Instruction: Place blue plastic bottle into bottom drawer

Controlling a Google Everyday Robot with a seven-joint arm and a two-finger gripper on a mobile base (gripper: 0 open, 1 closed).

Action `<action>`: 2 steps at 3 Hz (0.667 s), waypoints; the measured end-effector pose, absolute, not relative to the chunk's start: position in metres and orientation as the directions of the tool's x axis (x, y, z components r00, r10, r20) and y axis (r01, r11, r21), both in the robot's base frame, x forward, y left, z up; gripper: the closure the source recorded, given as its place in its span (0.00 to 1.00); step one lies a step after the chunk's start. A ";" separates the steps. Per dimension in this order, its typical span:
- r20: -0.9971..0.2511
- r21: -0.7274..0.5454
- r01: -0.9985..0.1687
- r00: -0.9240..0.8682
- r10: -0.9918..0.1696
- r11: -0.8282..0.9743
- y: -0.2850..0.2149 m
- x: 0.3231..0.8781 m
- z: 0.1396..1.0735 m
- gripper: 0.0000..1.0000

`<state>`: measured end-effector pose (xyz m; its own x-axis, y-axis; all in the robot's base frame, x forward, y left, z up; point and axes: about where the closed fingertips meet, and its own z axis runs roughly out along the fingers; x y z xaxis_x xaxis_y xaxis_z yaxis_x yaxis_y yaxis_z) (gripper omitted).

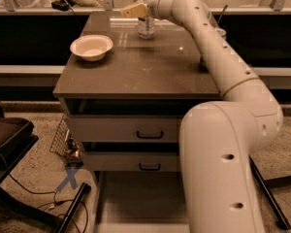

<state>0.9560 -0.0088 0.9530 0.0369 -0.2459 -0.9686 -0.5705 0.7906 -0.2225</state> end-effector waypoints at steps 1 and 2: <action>-0.972 -0.203 -0.544 0.011 -0.235 0.814 -0.013 0.973 0.948 0.33; -0.972 -0.203 -0.551 0.012 -0.236 0.809 -0.008 0.973 0.946 0.56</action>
Offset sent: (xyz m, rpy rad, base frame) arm 0.0135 -0.0016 -0.0056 0.0085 0.0157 -0.0267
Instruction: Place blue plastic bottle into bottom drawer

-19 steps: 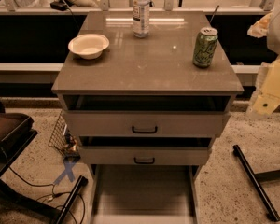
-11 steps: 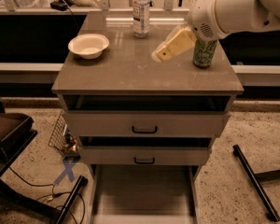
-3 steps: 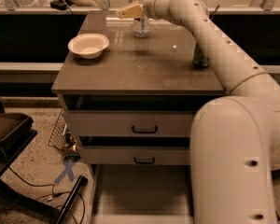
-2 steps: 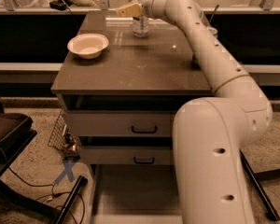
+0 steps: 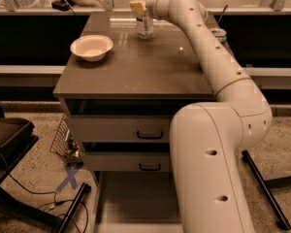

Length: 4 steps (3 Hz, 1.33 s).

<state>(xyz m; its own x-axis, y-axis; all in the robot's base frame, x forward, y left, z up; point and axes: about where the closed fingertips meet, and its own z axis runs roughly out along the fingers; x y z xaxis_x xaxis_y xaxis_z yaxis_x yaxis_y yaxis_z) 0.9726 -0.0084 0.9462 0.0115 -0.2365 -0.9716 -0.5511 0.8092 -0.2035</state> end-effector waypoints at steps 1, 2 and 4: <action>-0.972 -0.202 -0.553 0.010 -0.237 0.808 -0.006 0.973 0.944 0.79; -0.972 -0.201 -0.557 0.008 -0.237 0.806 -0.002 0.973 0.942 1.00; -0.967 -0.236 -0.555 0.057 -0.247 0.798 -0.006 0.965 0.974 1.00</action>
Offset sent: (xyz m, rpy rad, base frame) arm 0.0004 0.0022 -0.0020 -0.0001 0.0024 0.0022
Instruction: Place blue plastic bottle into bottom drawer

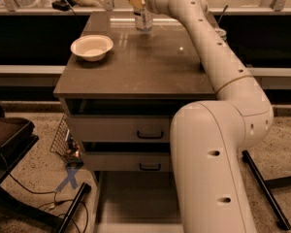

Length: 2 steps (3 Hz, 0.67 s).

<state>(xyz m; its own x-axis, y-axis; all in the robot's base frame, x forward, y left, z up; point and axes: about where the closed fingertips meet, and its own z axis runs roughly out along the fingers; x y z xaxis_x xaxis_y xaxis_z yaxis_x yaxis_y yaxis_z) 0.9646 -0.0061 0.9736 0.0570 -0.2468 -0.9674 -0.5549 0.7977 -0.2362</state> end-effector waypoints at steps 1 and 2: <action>-0.963 -0.265 -0.539 0.112 -0.244 0.799 -0.024 0.946 1.015 1.00; -0.960 -0.279 -0.508 0.140 -0.242 0.815 -0.055 0.912 1.053 1.00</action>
Offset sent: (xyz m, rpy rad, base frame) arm -0.1320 -0.0866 0.1068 -0.0015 -0.1120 -0.0705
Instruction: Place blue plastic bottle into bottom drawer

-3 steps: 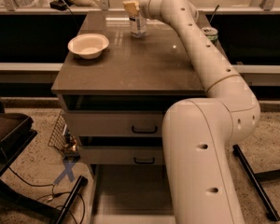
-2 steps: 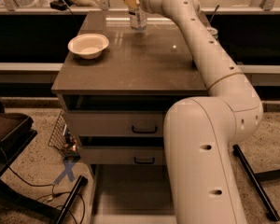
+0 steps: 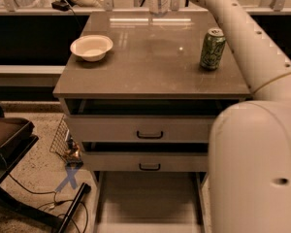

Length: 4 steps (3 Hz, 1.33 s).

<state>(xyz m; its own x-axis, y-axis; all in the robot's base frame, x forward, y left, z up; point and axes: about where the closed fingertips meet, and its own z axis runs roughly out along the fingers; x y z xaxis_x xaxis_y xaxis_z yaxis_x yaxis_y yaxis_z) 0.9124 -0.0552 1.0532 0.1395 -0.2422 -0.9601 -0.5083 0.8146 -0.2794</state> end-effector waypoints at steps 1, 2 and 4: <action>-0.960 -0.274 -0.420 0.169 -0.222 0.865 -0.117 0.846 1.105 1.00; -0.958 -0.268 -0.373 0.204 -0.203 0.888 -0.148 0.787 1.121 1.00; -0.974 -0.225 -0.448 0.129 -0.186 0.865 -0.117 0.656 1.059 1.00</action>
Offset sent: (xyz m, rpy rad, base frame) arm -0.2131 -0.1541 0.0063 0.0663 -0.0407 -0.1895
